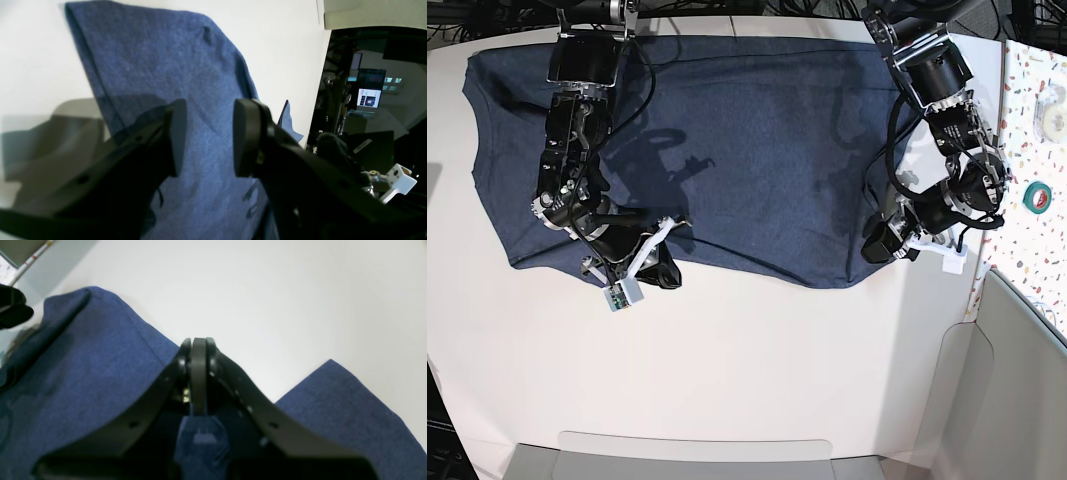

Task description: Layout the t-shirt on the table in an organized manner, then fold the t-shirt properly

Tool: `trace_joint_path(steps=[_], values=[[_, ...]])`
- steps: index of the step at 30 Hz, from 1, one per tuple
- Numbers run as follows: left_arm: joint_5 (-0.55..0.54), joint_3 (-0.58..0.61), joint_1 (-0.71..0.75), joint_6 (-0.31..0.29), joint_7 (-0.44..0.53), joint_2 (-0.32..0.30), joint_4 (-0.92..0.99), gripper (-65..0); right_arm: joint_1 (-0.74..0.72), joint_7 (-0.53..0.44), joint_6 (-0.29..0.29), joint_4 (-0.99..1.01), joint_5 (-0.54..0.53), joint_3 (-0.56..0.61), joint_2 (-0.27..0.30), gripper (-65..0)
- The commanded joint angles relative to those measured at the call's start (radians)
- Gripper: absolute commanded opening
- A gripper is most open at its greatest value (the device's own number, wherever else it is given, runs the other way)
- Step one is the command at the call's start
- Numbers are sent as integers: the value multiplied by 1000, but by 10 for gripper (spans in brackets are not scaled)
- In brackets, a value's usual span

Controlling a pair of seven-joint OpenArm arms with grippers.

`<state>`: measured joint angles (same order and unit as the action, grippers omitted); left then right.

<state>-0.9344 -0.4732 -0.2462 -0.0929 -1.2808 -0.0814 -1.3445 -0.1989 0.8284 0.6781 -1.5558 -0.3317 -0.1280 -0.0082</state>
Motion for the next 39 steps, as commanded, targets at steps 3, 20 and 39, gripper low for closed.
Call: trace_joint_path(steps=[3,20,39], values=[[-24,-2,-20,-1,7,-11,-16,-441,-23,-27,16,-21,-17,0,0,-650],[-22,-2,-5,-1,11,-11,-16,-441,-23,-27,16,-21,-17,1,1,-650],[-91,4,-18,-120,88,44,-13,-441,-21,-27,16,-45,-17,74,-17,-650]])
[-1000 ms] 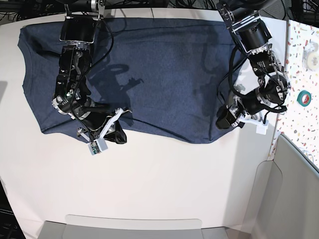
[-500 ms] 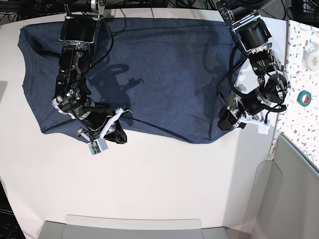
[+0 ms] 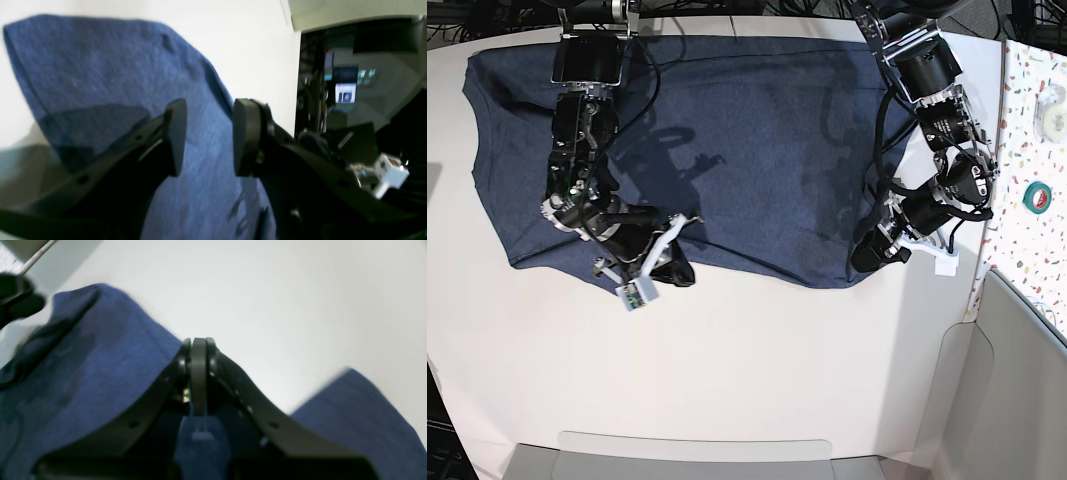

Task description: Layout the t-shirt on the table in an organized manner, then fold the t-shirt properly

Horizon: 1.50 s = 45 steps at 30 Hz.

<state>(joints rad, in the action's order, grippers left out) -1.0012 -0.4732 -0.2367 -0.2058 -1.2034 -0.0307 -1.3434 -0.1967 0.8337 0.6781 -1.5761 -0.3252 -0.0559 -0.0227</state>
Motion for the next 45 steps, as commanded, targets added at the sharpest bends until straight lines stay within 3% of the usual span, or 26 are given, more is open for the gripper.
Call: trace_joint_path(steps=[1,11,19,27,34,41,45], values=[[-25,4,-42,-7,6,-5,-11,-441,-22,-32,16,-36,-24,23,-3,-650],[-32,3,-152,-14,-115,35,192,-440,-4,-32,16,-80,-24,70,-9,-650],[-32,4,-158,-14,-118,64,203,-435,10,-32,16,-80,-24,130,-12,-650],[-34,8,-158,-13,-120,64,196,-296,10,-30,16,-76,-24,132,-12,-650],[-35,74,-158,-14,-152,65,183,-197,3,45,16,-76,-24,124,-10,-650],[-35,118,-158,-14,-140,65,169,-174,10,46,16,-79,-24,132,-15,-650],[-35,116,-155,-14,-74,65,169,-174,10,46,16,-80,-24,132,-18,-650]])
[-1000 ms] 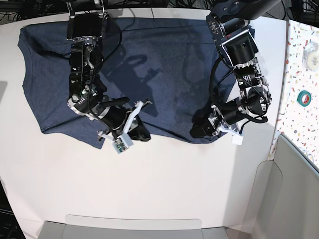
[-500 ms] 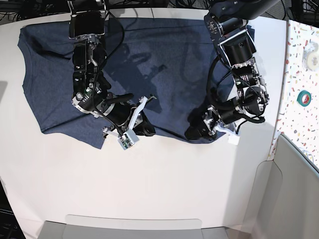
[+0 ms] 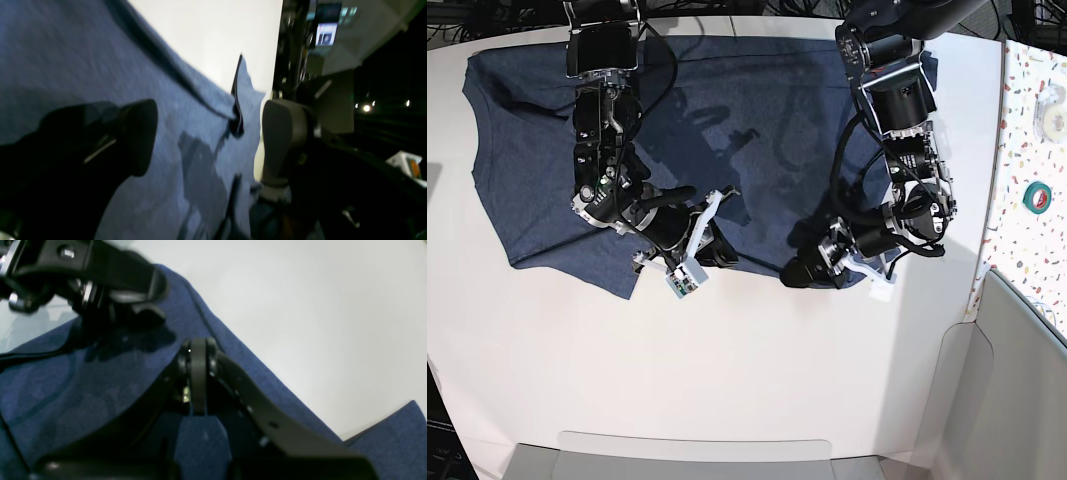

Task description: Layout the t-shirt on the table in an organized manner, then fold the t-shirt properly

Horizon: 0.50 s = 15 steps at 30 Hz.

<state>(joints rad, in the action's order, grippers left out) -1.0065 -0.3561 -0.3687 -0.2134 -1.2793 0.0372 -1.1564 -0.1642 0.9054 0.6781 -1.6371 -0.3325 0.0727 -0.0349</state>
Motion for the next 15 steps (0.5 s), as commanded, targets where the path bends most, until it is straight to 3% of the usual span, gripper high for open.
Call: trace_joint_path(steps=[1,9,15], values=[[-30,-1,-20,-7,22,-3,-18,-174,-21,-25,16,-21,-18,5,-6,-650],[-30,-1,-3,-7,89,-3,-18,-174,-45,-25,16,-22,-173,89,46,-650],[-30,-1,-6,-7,89,-3,-15,-174,-50,-25,16,-19,-188,89,63,-650]])
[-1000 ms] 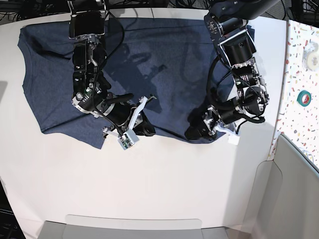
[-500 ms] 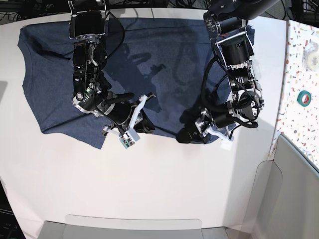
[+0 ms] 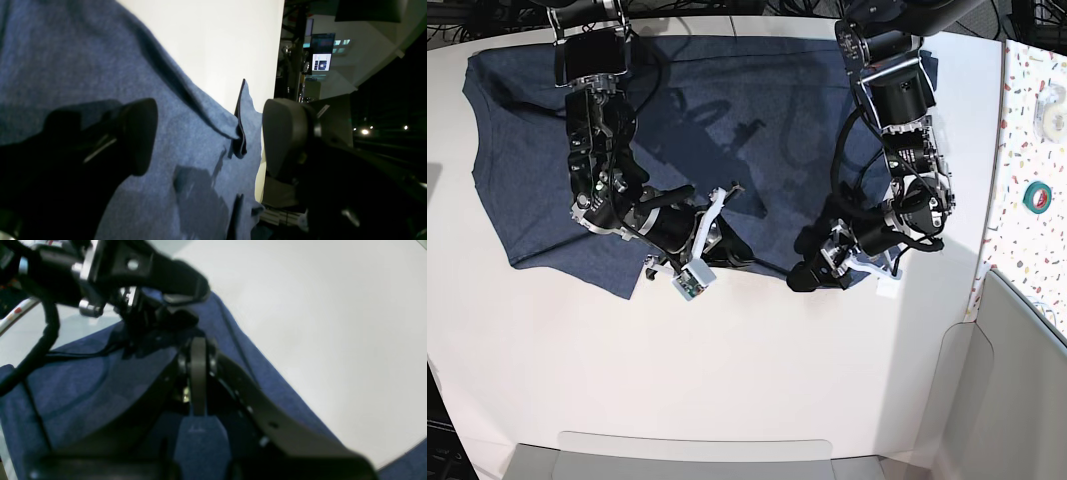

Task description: Layout the t-shirt on the table in an organized manner, then fold the t-shirt properly

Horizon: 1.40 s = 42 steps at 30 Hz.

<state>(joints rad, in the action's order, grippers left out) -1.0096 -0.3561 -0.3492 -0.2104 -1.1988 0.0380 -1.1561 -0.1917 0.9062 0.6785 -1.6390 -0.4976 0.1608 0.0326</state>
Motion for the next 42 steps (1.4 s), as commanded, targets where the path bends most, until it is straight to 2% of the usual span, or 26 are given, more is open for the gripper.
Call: trace_joint_path(steps=[1,7,15,28,33,42], values=[[-27,-1,-26,-10,9,-3,-15,-174,-22,-26,16,-17,-23,1,-4,-650],[-27,-1,-27,-10,9,-3,-15,-174,-22,-26,16,-14,-22,1,-3,-650],[-27,-1,-23,-10,9,43,-18,-174,-33,-26,13,29,-17,1,-6,-650],[-27,4,-21,-10,-2,66,-18,-174,-53,-26,8,99,-6,1,-1,-650],[-102,1,-21,-10,9,66,-15,-174,-50,-26,8,79,73,1,-10,-650],[-137,1,-21,-10,9,59,-18,-174,-50,-26,8,76,75,-2,-23,-650]])
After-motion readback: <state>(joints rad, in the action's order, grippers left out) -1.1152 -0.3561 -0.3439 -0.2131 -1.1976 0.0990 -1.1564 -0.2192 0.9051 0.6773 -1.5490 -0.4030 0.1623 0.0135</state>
